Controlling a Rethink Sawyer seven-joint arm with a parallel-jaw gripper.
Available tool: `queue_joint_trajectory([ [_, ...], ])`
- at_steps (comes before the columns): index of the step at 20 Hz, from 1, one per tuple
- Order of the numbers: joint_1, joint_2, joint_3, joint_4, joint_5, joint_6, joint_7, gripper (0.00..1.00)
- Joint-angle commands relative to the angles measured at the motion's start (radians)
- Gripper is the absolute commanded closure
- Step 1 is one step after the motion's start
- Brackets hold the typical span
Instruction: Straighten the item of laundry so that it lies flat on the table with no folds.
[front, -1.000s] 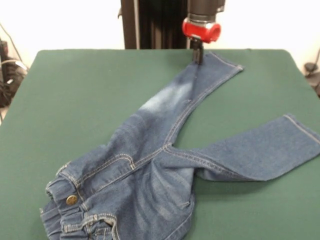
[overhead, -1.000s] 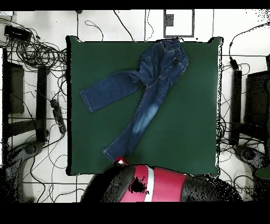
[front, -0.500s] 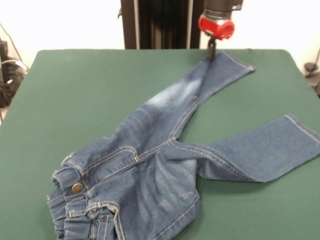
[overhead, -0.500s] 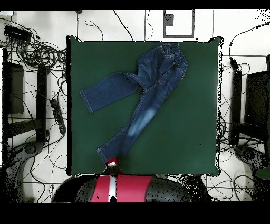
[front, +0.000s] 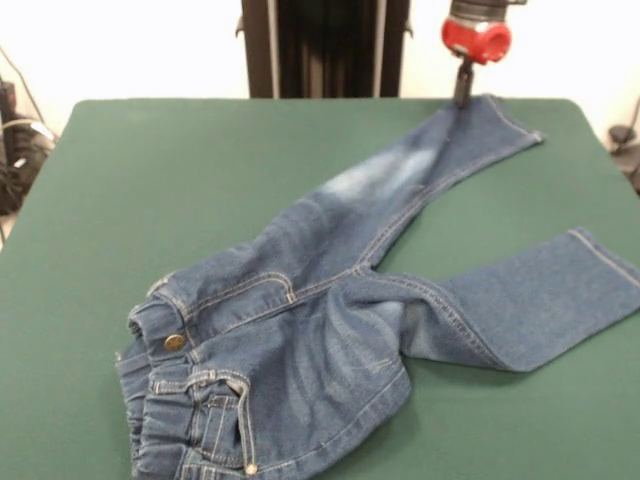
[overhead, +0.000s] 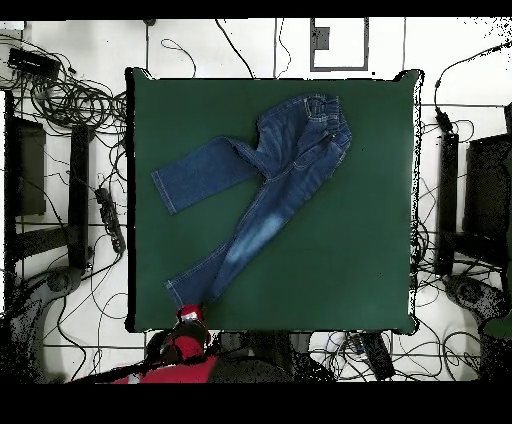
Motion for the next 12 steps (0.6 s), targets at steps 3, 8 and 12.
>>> queue_joint_trajectory([
  [3, 0.093, -0.007, 0.159, -0.022, 0.163, 0.140, 0.402, 1.00],
  [8, 0.137, -0.029, 0.179, -0.027, 0.242, 0.148, 0.490, 1.00],
  [12, 0.137, -0.020, 0.198, -0.037, 0.241, 0.130, 0.561, 1.00],
])
